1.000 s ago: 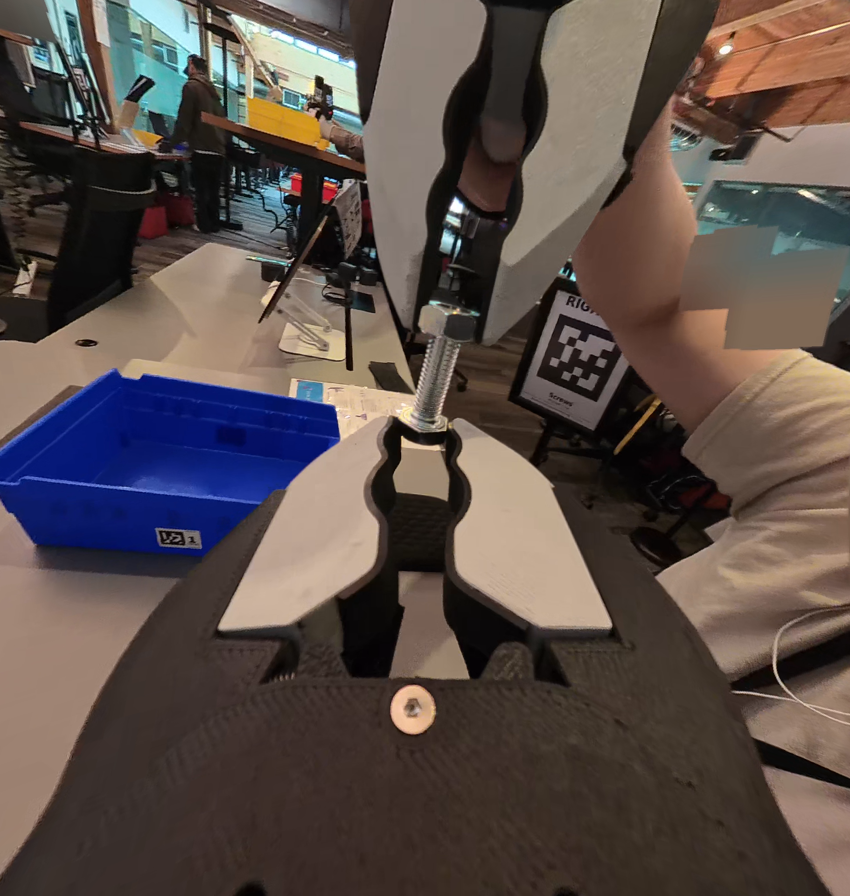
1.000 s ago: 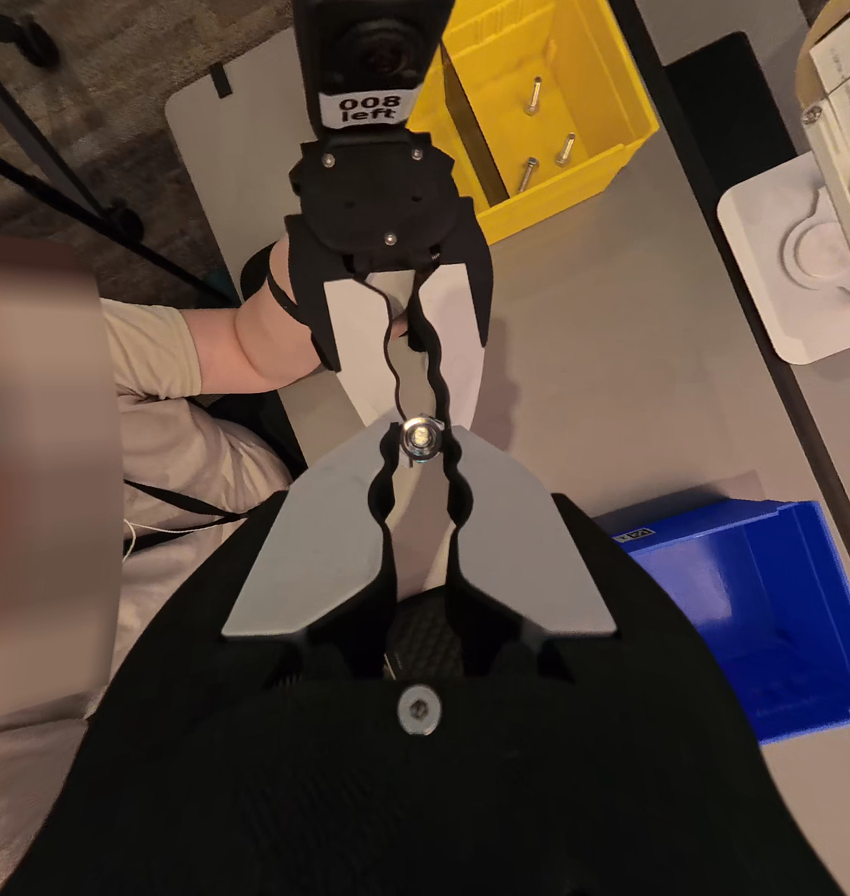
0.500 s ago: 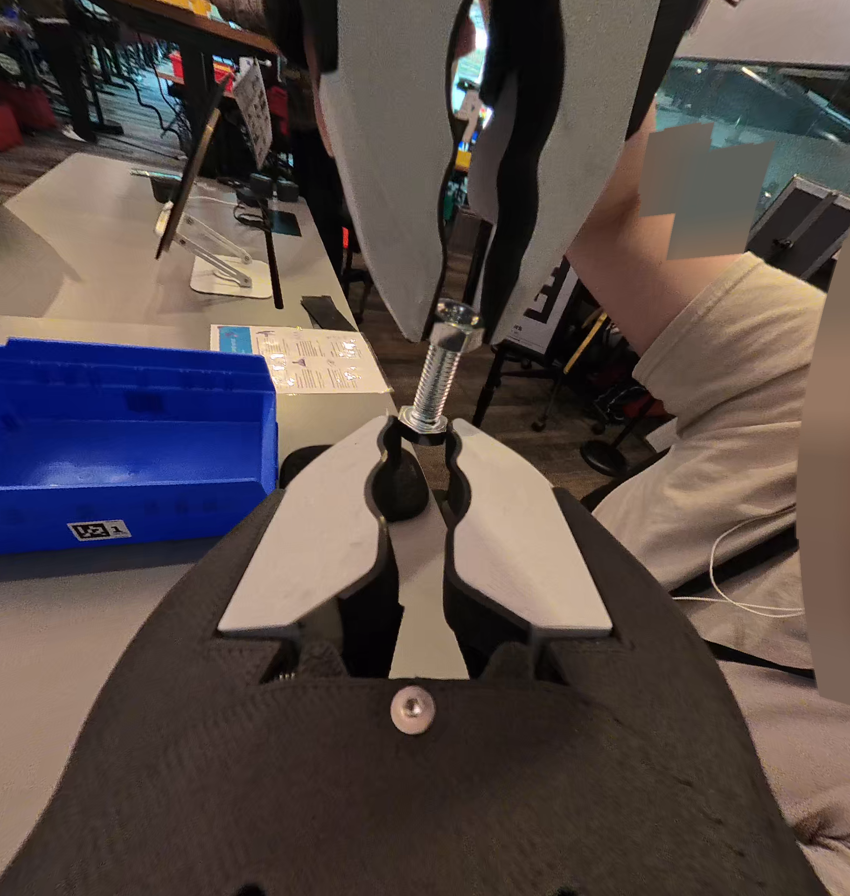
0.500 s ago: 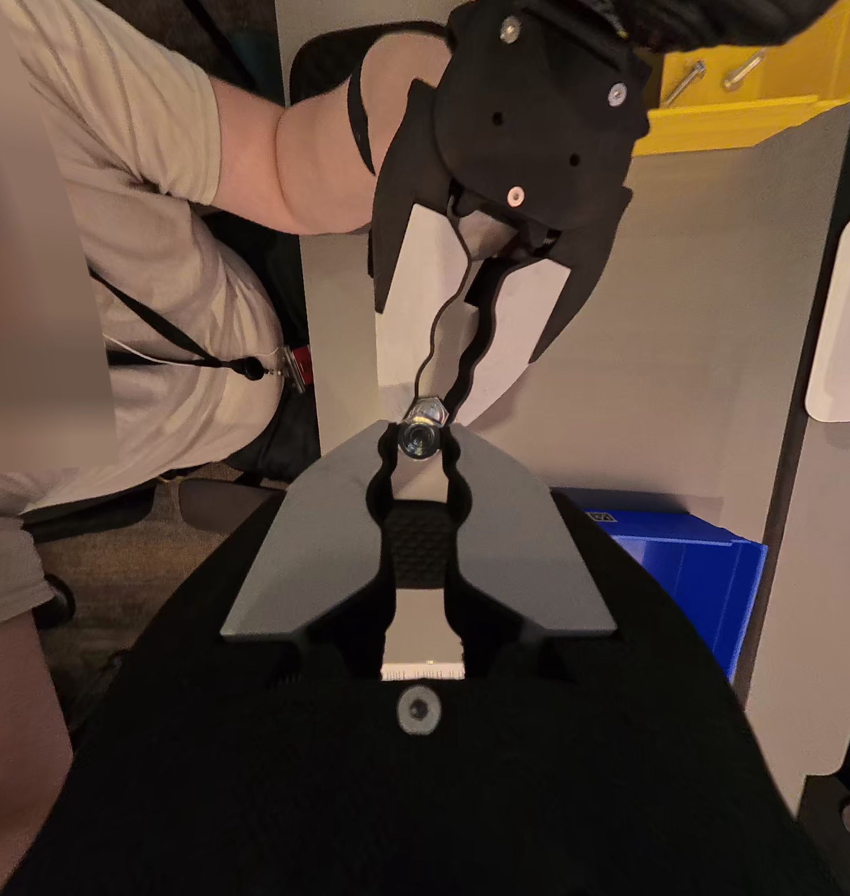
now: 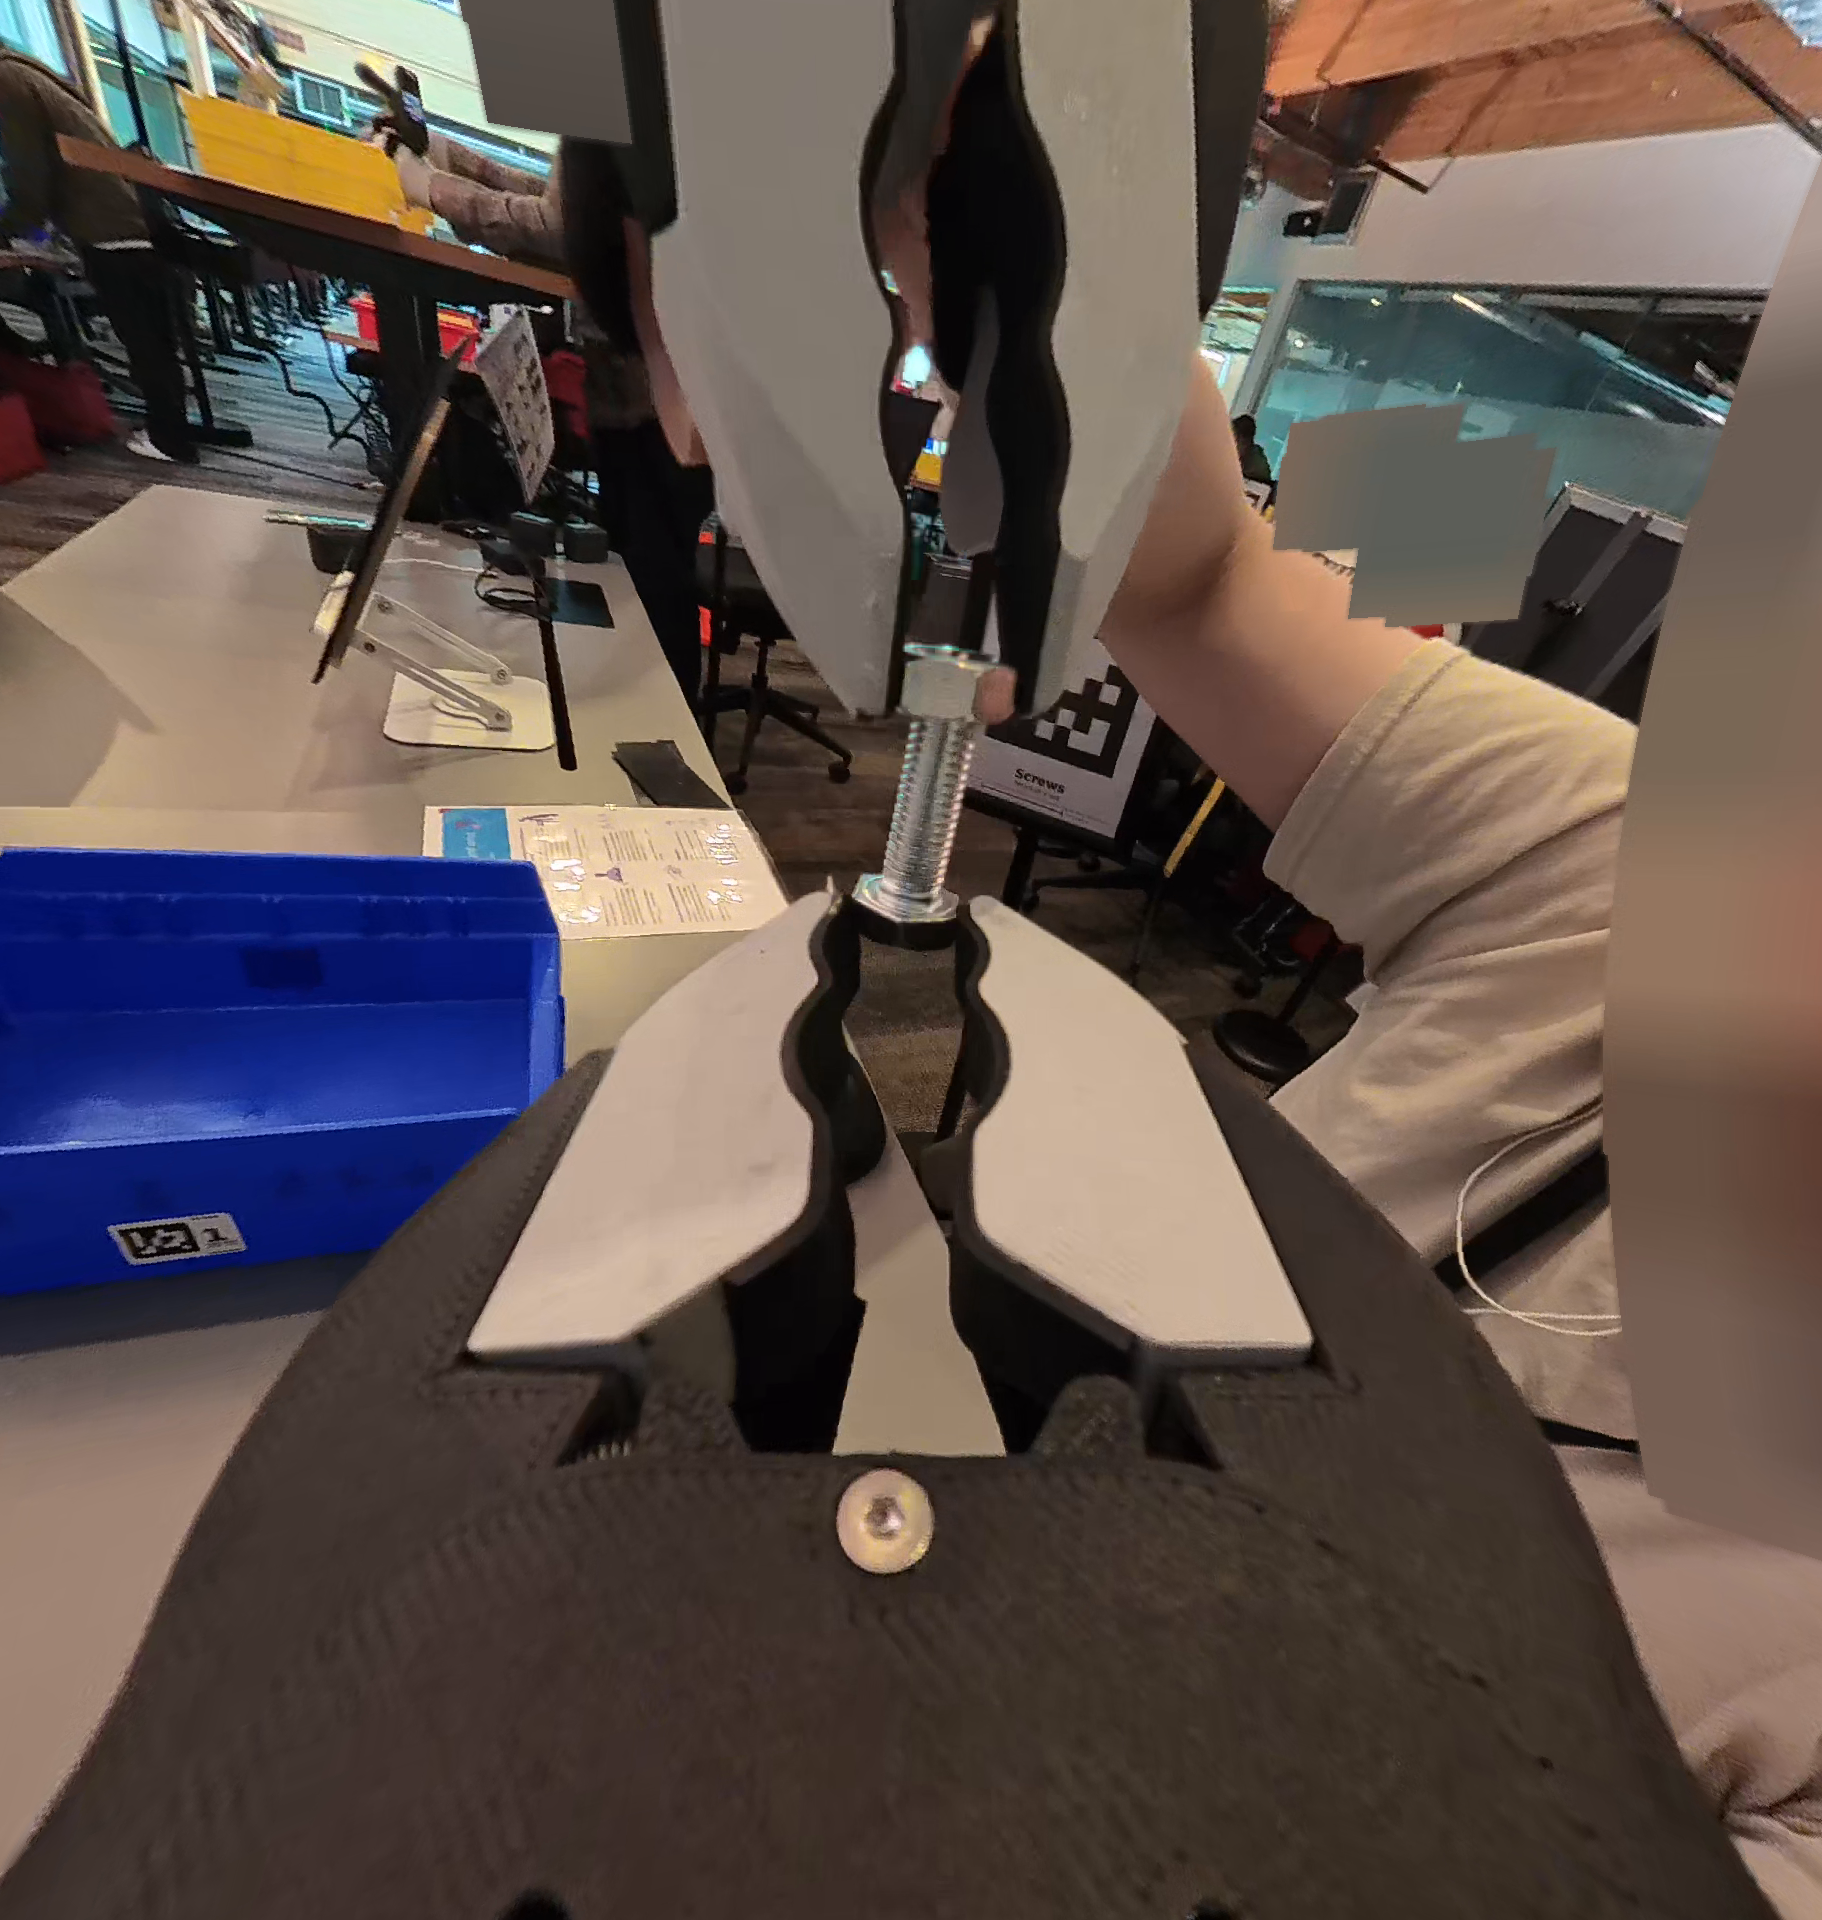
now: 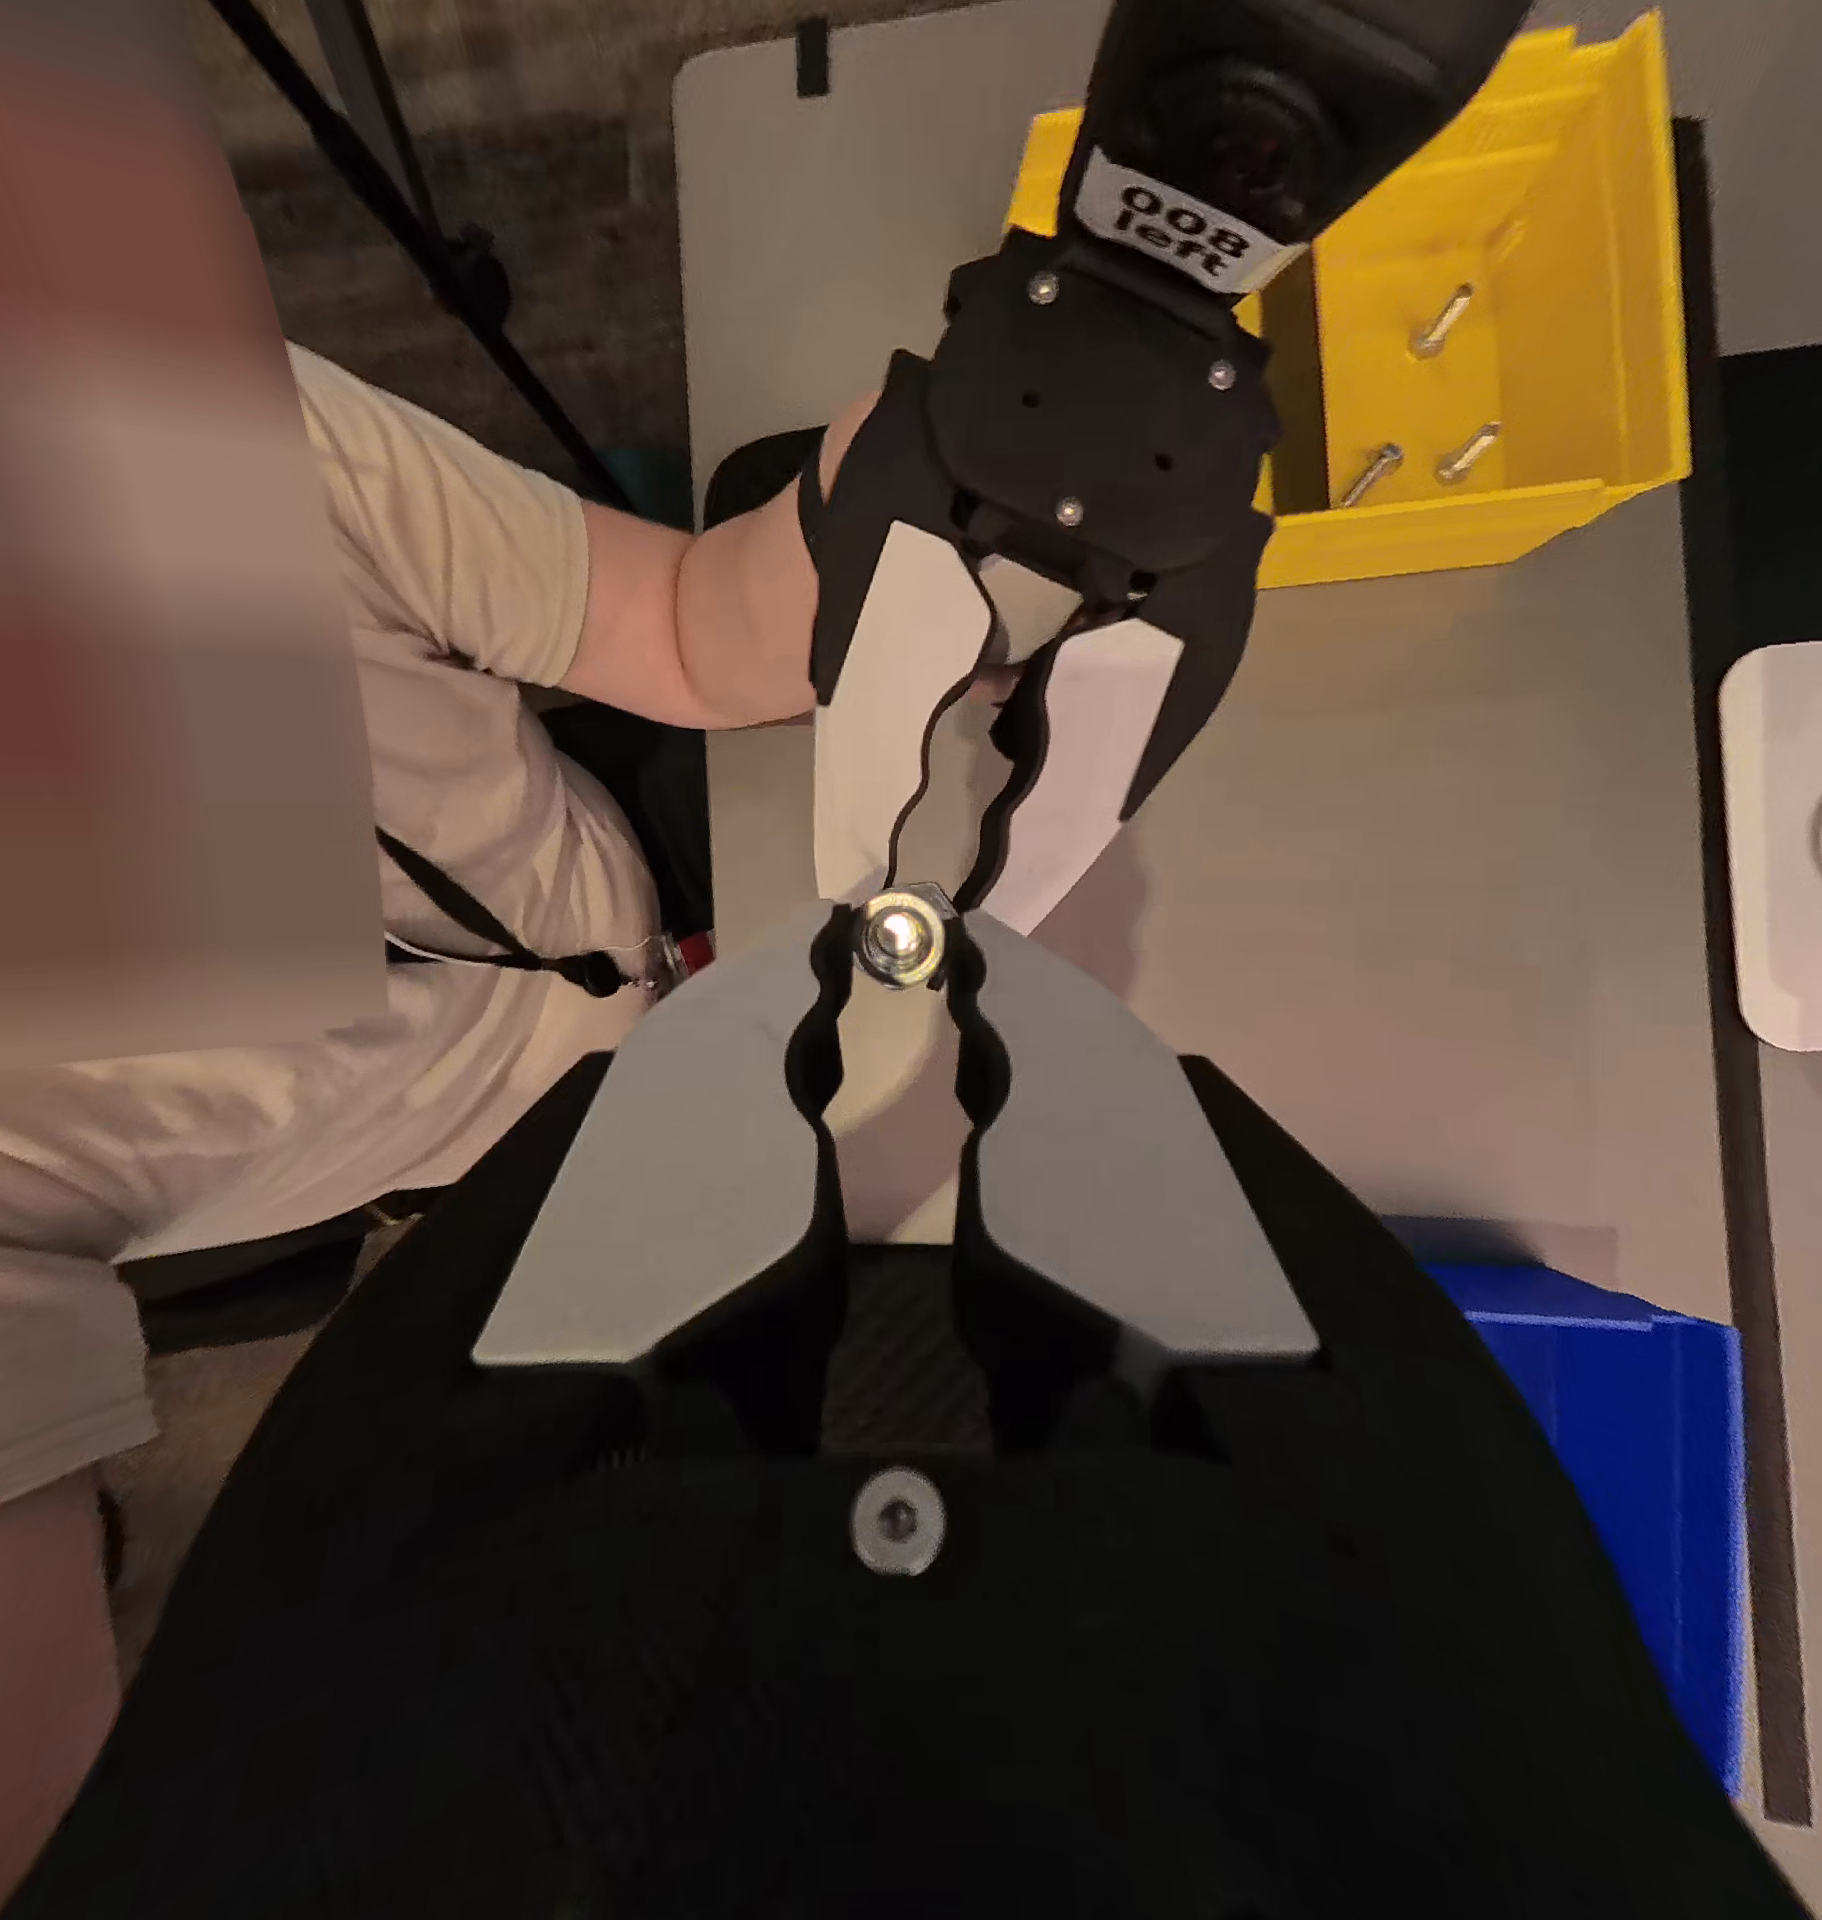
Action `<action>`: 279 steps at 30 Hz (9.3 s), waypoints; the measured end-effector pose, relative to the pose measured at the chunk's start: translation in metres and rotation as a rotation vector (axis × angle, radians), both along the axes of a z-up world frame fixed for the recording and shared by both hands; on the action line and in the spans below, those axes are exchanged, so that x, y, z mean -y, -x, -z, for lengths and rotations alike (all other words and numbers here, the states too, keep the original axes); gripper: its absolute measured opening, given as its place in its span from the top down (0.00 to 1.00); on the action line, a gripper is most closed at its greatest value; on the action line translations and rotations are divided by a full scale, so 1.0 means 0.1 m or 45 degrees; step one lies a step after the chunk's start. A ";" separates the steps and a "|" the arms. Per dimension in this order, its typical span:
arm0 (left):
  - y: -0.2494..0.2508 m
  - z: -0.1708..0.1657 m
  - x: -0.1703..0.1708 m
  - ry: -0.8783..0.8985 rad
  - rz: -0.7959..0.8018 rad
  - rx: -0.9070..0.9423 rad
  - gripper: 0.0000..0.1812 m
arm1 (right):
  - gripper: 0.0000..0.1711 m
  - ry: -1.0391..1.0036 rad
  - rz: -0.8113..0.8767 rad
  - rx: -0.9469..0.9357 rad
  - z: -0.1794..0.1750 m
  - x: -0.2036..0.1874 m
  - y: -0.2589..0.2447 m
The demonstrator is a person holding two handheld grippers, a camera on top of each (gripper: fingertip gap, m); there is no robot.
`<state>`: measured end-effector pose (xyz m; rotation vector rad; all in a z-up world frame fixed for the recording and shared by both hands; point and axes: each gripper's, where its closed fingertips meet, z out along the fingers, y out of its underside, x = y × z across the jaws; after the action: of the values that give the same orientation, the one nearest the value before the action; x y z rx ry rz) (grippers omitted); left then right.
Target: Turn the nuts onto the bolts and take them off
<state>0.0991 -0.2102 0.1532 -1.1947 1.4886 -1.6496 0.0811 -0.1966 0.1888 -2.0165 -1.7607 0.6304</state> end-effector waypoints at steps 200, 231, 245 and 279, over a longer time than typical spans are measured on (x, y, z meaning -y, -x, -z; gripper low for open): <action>-0.08 0.06 -0.27 -0.087 -0.371 -0.099 0.90 | 0.74 -0.333 0.261 0.083 0.07 -0.14 -0.09; -0.09 0.07 -0.25 -0.095 -0.363 -0.101 0.90 | 0.76 -0.338 0.265 0.056 0.08 -0.13 -0.11; -0.09 0.07 -0.27 -0.086 -0.365 -0.098 0.90 | 0.75 -0.352 0.285 0.082 0.12 -0.16 -0.13; -0.01 0.03 -0.51 -0.092 -0.542 -0.065 0.90 | 0.80 -0.303 0.248 0.021 0.11 0.14 0.01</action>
<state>0.1001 -0.1595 0.1506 -1.4066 1.2062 -1.2780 0.0799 -0.2104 0.1776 -1.9976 -1.5418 0.3275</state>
